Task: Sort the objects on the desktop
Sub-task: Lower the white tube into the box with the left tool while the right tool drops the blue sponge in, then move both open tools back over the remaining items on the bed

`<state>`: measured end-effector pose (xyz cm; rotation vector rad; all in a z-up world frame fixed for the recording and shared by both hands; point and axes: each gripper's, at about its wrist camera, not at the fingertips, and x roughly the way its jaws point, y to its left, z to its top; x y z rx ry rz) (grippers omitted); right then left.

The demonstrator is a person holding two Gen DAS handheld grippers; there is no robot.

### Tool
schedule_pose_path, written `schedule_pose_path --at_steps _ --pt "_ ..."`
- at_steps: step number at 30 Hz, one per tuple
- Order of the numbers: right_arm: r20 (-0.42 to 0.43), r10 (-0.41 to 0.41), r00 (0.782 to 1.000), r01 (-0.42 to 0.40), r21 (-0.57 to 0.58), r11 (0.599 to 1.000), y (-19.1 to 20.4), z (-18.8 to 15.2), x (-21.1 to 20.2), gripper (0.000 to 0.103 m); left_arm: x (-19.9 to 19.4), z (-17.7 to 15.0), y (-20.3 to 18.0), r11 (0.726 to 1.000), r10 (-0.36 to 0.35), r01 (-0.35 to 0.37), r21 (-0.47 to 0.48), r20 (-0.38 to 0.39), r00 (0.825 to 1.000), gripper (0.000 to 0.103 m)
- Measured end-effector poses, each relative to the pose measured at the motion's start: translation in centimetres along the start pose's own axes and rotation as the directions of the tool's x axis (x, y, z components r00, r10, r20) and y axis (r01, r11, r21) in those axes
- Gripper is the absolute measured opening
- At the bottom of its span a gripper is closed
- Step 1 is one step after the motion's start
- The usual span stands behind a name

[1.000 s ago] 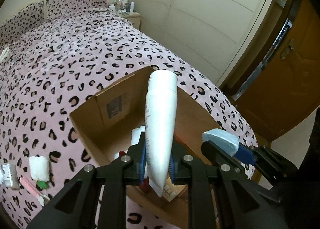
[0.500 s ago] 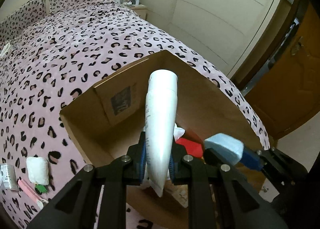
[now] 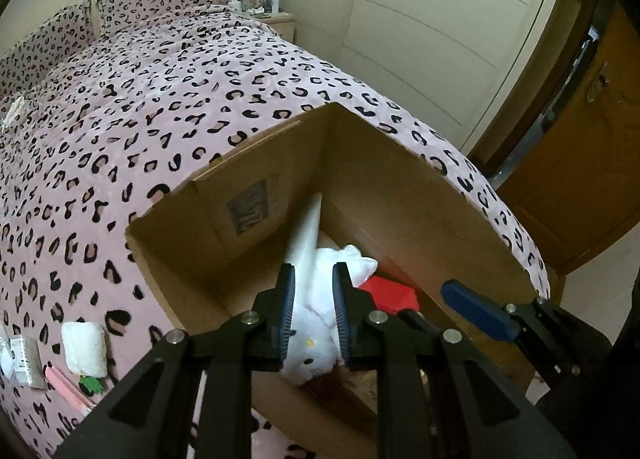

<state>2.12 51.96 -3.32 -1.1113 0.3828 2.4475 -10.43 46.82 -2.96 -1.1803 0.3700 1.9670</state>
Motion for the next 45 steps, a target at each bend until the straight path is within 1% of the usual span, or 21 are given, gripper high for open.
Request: schedule_pose_path --at_steps 1,2,3,4,5,7,12,13,16,21,27,32,35,37,41,43,44,45 --pt "-0.006 0.002 1.000 -0.002 0.001 1.000 0.0 0.1 0.0 0.042 -0.2 -0.1 0.0 1.000 0.002 -0.002 -0.002 0.002 1.000 0.036" --pt "-0.011 0.005 1.000 -0.005 0.006 1.000 0.1 0.2 0.0 0.045 -0.4 -0.1 0.1 1.000 0.004 -0.004 -0.007 0.008 1.000 0.041" --pt "-0.017 0.004 1.000 -0.004 0.011 1.000 0.0 0.2 0.0 0.047 -0.8 -0.1 0.2 1.000 0.008 -0.008 -0.013 0.021 1.000 0.051" --pt "-0.024 0.004 1.000 -0.004 0.014 1.000 0.0 0.3 0.0 0.048 -1.1 -0.2 0.2 1.000 0.009 -0.009 -0.017 0.032 0.999 0.053" --pt "-0.023 0.003 1.000 -0.002 0.017 1.000 0.1 0.3 -0.1 0.049 -1.7 -0.2 0.4 1.000 0.009 -0.008 -0.022 0.040 0.999 0.053" --pt "-0.024 0.000 1.000 0.000 0.018 1.000 0.1 0.3 -0.3 0.050 -2.5 -0.4 0.8 0.999 0.015 -0.013 -0.030 0.046 0.999 0.057" --pt "-0.025 0.005 1.000 -0.004 0.034 0.999 0.2 0.3 -1.5 0.051 -5.4 -1.9 2.4 0.997 0.042 -0.036 -0.068 0.083 0.996 0.058" --pt "-0.023 0.003 1.000 -0.002 0.032 0.999 0.4 0.2 -1.8 0.051 -6.0 -2.3 2.7 0.996 0.046 -0.039 -0.078 0.089 0.995 0.059" --pt "-0.009 -0.002 1.000 0.002 0.021 1.000 1.0 0.1 -3.2 0.051 -8.3 -3.9 3.9 0.991 0.086 -0.074 -0.110 0.111 0.990 0.063" --pt "0.026 0.000 1.000 0.001 -0.005 1.000 2.6 -0.2 -6.2 0.051 -12.0 -7.1 5.9 0.979 0.145 -0.124 -0.160 0.129 0.981 0.063" --pt "0.056 0.053 0.997 -0.052 -0.026 0.998 5.0 -1.1 -9.7 0.052 -16.3 -11.5 8.3 0.958 0.211 -0.176 -0.227 0.143 0.967 0.068" --pt "0.064 0.112 0.992 -0.108 -0.057 0.993 7.8 -2.3 -11.9 0.053 -19.4 -15.7 10.8 0.925 0.287 -0.238 -0.297 0.130 0.949 0.069" --pt "0.058 0.140 0.988 -0.134 -0.090 0.987 9.8 -3.0 -12.6 0.053 -21.3 -18.7 12.8 0.898 0.325 -0.270 -0.349 0.111 0.939 0.071" --pt "0.052 0.164 0.985 -0.158 -0.108 0.982 11.4 -3.6 -13.0 0.053 -22.2 -20.2 13.8 0.880 0.347 -0.287 -0.378 0.099 0.933 0.075" --pt "0.031 0.205 0.978 -0.199 -0.139 0.970 14.2 -4.7 -13.2 0.053 -24.0 -23.9 16.4 0.834 0.399 -0.333 -0.441 0.064 0.915 0.076" --pt "0.016 0.224 0.974 -0.219 -0.153 0.964 15.6 -5.3 -13.2 0.053 -25.0 -25.9 17.8 0.806 0.414 -0.344 -0.482 0.044 0.909 0.076" --pt "0.009 0.235 0.972 -0.231 -0.160 0.960 16.4 -5.6 -13.1 0.053 -25.2 -26.5 18.2 0.798 0.417 -0.345 -0.494 0.039 0.908 0.076" --pt "-0.002 0.244 0.970 -0.241 -0.168 0.956 17.3 -6.0 -13.0 0.053 -25.6 -27.4 18.9 0.785 0.422 -0.348 -0.513 0.030 0.906 0.076"
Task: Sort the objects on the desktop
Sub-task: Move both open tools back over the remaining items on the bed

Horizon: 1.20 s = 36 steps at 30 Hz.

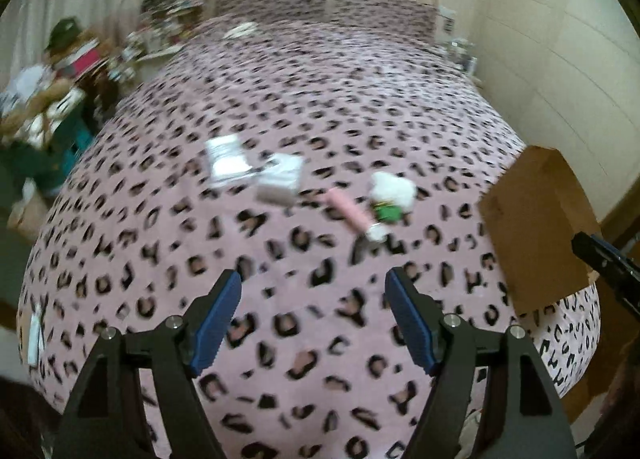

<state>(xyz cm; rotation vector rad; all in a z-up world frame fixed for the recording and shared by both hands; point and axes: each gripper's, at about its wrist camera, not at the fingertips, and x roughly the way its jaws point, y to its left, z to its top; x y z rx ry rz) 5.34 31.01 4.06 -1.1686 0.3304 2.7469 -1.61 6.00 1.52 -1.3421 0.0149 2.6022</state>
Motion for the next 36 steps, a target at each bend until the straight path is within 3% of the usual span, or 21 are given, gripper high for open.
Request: schedule_pose_path --at_steps 7,20,27,36 --pt "-0.036 0.062 0.997 -0.063 -0.044 0.997 4.7 -1.2 1.6 0.053 -0.9 -1.5 5.3 0.996 0.048 -0.049 -0.075 -0.012 0.999 0.076" --pt "-0.134 0.121 0.984 -0.136 -0.107 0.985 11.6 -2.6 6.8 0.053 0.5 -0.3 9.7 0.989 0.070 -0.071 -0.129 -0.010 0.997 0.076" --pt "-0.153 0.095 0.984 -0.108 -0.079 0.991 11.1 -1.5 11.1 0.053 5.1 2.6 9.7 0.991 0.062 -0.064 -0.117 -0.026 0.998 0.077" --pt "-0.153 0.024 0.988 -0.018 0.039 0.999 6.1 1.0 17.5 0.053 13.2 7.6 10.9 0.991 0.051 -0.059 -0.117 -0.071 0.996 0.081"
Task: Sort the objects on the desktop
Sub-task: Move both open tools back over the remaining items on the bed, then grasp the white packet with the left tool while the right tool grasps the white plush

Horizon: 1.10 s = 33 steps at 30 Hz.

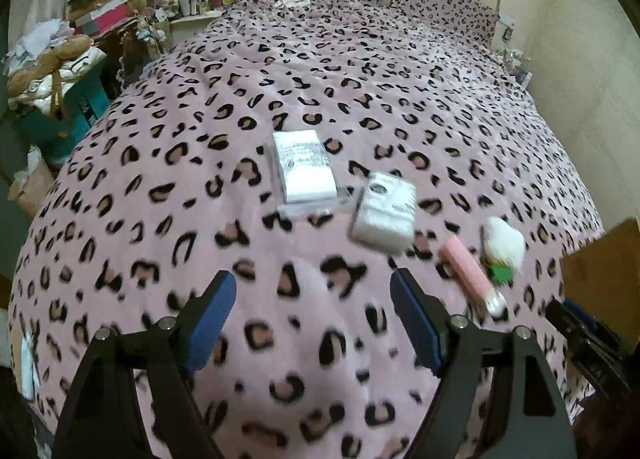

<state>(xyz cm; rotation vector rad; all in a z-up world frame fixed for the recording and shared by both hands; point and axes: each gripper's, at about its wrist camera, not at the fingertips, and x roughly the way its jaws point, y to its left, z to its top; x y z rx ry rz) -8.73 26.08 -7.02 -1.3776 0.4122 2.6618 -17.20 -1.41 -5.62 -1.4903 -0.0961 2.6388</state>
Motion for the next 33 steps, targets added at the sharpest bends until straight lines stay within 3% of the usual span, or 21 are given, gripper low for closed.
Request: schedule_pose_path --at_steps 12,15,18,23,26,27,31,33 --pt "-0.081 -0.014 0.997 0.016 0.031 0.999 -1.5 4.6 9.1 0.053 13.7 8.7 1.6 0.995 0.047 -0.062 -0.083 -0.167 0.985 0.081" --pt "-0.106 -0.025 0.994 0.029 0.035 0.999 -1.5 4.9 10.8 0.062 17.2 9.7 1.9 0.990 0.072 -0.095 -0.102 -0.206 0.976 0.081" --pt "-0.129 0.013 0.992 -0.004 0.064 0.998 -1.7 4.8 12.4 0.066 19.6 10.0 2.2 0.984 0.031 -0.072 -0.164 -0.237 0.971 0.081" --pt "-0.102 0.003 0.995 0.002 0.045 0.999 -1.3 4.4 13.9 0.069 20.6 9.4 1.4 0.985 0.053 -0.084 -0.153 -0.196 0.979 0.079" --pt "-0.082 -0.007 0.997 0.008 0.013 1.000 -1.0 4.3 14.1 0.067 20.6 8.6 0.7 0.988 0.075 -0.094 -0.120 -0.154 0.985 0.055" --pt "-0.081 -0.017 0.997 0.017 -0.006 1.000 -0.8 4.2 14.1 0.066 20.4 8.4 0.4 0.990 0.072 -0.088 -0.112 -0.139 0.988 0.042" --pt "-0.059 -0.023 0.998 0.021 -0.039 0.999 -0.7 4.0 13.8 0.056 19.4 8.4 0.4 0.992 0.068 -0.078 -0.102 -0.100 0.993 0.025" --pt "-0.057 -0.010 0.998 0.008 -0.037 0.999 -0.9 4.1 13.7 0.054 18.6 8.2 0.7 0.992 0.057 -0.066 -0.112 -0.085 0.995 0.023"
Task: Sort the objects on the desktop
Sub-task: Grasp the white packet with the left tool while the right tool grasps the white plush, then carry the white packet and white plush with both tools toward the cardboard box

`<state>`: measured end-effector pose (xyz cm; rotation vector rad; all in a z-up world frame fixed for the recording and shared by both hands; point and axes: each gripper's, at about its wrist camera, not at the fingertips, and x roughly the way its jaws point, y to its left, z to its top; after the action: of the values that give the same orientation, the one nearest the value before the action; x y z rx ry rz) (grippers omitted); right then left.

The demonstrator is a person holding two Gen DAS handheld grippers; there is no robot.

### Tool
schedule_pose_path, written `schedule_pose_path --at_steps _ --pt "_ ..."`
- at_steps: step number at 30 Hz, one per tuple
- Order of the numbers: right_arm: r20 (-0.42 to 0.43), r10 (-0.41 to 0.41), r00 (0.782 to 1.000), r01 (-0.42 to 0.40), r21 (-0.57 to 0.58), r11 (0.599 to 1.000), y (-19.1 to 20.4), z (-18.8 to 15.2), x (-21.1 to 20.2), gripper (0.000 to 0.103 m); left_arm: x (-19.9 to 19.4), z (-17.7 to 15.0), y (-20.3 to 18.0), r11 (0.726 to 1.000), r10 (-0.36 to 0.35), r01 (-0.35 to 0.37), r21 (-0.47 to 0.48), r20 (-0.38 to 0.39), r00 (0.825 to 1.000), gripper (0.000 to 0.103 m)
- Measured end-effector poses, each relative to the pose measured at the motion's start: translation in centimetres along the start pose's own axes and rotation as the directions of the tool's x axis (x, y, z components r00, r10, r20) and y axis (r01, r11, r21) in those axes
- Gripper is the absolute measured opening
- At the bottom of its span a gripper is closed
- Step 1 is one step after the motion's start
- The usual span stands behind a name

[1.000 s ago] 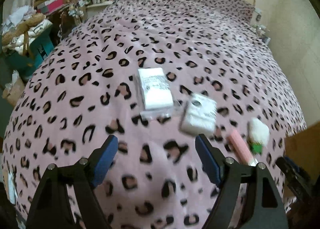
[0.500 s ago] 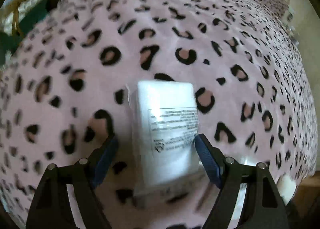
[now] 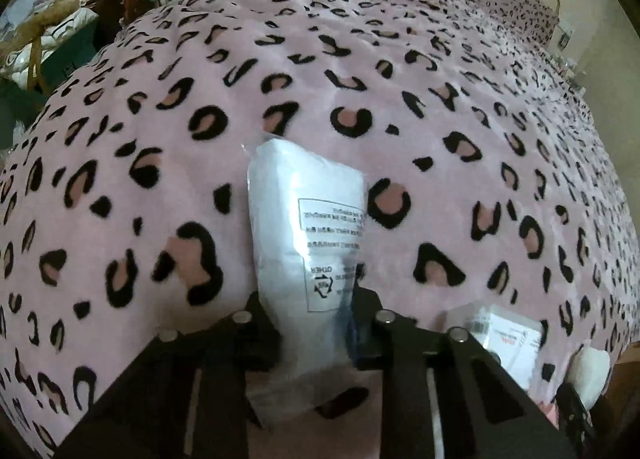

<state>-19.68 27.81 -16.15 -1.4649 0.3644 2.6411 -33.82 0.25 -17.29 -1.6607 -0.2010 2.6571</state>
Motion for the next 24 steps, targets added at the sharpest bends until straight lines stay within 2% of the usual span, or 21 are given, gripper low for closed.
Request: schedule_pose_path --at_steps 5,10,15,20,24 --pt "0.036 0.024 0.999 -0.024 -0.008 1.000 -0.2 0.0 -2.1 0.052 -3.2 -0.9 1.2 1.000 0.015 -0.016 0.009 0.061 0.998 0.022" --pt "0.090 0.049 0.995 -0.046 -0.035 0.998 0.5 -0.9 -5.9 0.052 -8.4 -3.8 2.1 0.999 0.010 -0.015 0.037 0.127 0.992 0.022" --pt "0.099 0.058 0.993 -0.049 -0.095 0.994 2.7 -2.4 -9.1 0.052 -11.8 -8.0 2.1 0.998 -0.008 0.002 0.059 0.102 0.995 0.022" --pt "0.085 0.090 0.992 -0.081 -0.108 0.991 4.3 -4.1 -11.1 0.052 -15.2 -12.1 1.4 0.995 -0.001 -0.009 0.097 0.101 0.995 0.022" --pt "0.082 0.109 0.991 -0.098 -0.128 0.987 5.5 -5.8 -13.1 0.052 -18.2 -14.9 0.3 0.993 -0.023 0.011 0.121 0.102 0.995 0.022"
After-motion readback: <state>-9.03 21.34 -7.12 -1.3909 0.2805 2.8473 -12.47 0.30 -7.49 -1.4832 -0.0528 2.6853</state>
